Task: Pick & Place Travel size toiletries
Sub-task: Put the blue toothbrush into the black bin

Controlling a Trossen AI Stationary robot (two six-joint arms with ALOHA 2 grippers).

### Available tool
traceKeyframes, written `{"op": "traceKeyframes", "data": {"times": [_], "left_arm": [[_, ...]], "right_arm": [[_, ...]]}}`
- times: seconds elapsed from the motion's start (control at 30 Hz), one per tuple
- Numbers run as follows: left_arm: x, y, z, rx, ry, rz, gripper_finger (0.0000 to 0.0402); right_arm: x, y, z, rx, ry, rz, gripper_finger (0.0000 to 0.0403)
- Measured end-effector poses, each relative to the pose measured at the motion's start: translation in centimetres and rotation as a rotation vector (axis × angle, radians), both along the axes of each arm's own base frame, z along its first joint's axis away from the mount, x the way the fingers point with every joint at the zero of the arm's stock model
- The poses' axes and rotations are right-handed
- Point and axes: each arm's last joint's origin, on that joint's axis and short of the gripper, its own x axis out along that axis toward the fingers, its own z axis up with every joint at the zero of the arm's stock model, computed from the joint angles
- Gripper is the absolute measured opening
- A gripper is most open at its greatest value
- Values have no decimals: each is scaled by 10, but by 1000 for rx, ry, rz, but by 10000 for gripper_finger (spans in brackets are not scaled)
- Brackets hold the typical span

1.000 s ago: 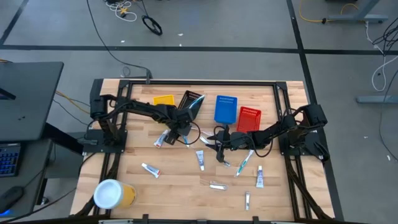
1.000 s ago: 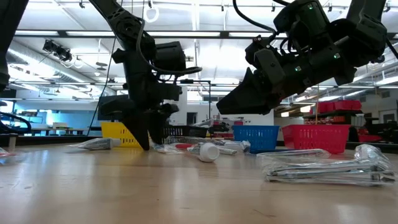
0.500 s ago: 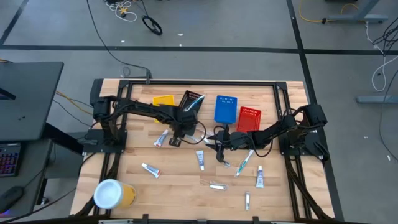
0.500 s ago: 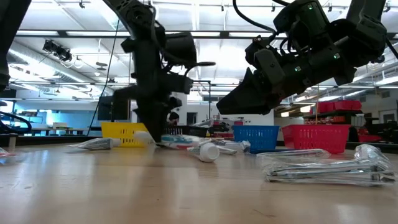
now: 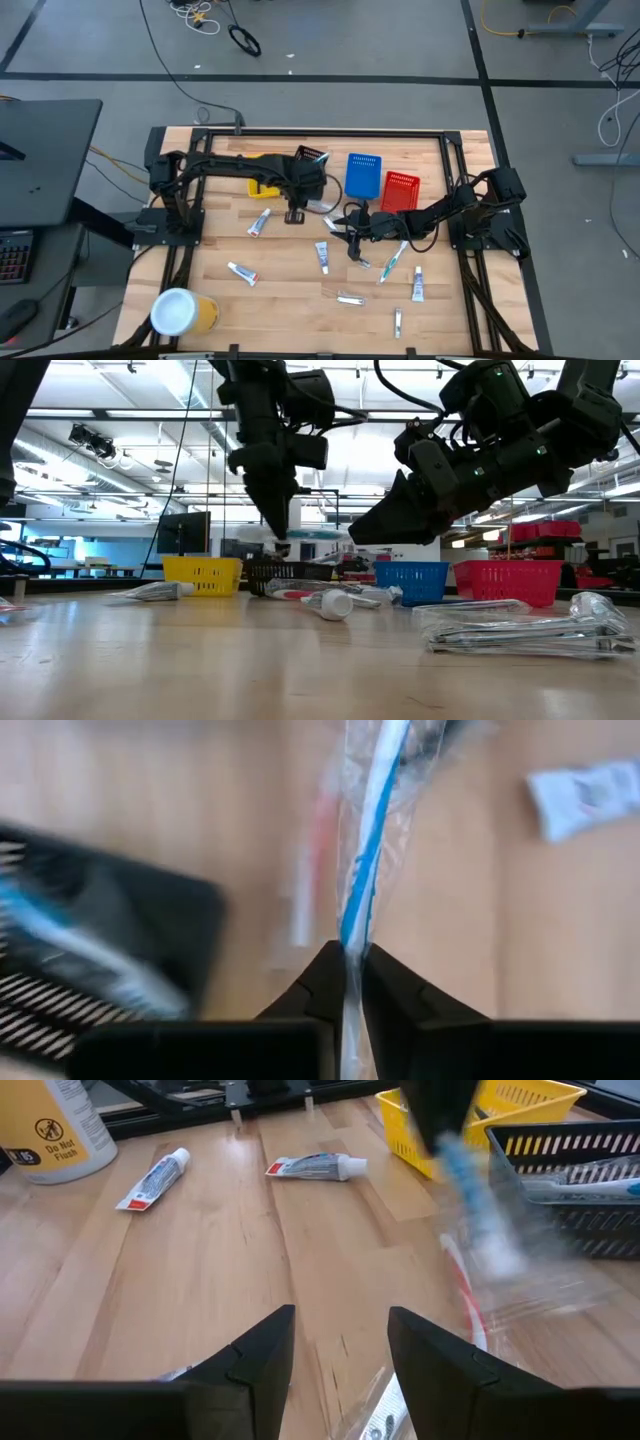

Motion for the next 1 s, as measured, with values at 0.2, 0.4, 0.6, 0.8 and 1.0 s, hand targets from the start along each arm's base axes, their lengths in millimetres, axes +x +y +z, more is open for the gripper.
{"op": "traceKeyframes", "data": {"times": [0.2,0.4,0.6,0.8,1.0], "left_arm": [[-3,25,15,78,-84,177,33],[-3,56,24,75,-215,317,31],[-2,66,29,62,-286,341,22],[0,71,32,57,-351,458,32],[-10,95,16,119,-387,664,25]], "right_arm": [[0,0,-1,8,10,-4,173],[-1,0,-1,11,14,-6,173],[-1,0,-1,-4,17,0,173],[0,-6,-1,-30,22,-10,173],[1,-14,-2,-33,27,-33,173]]}}
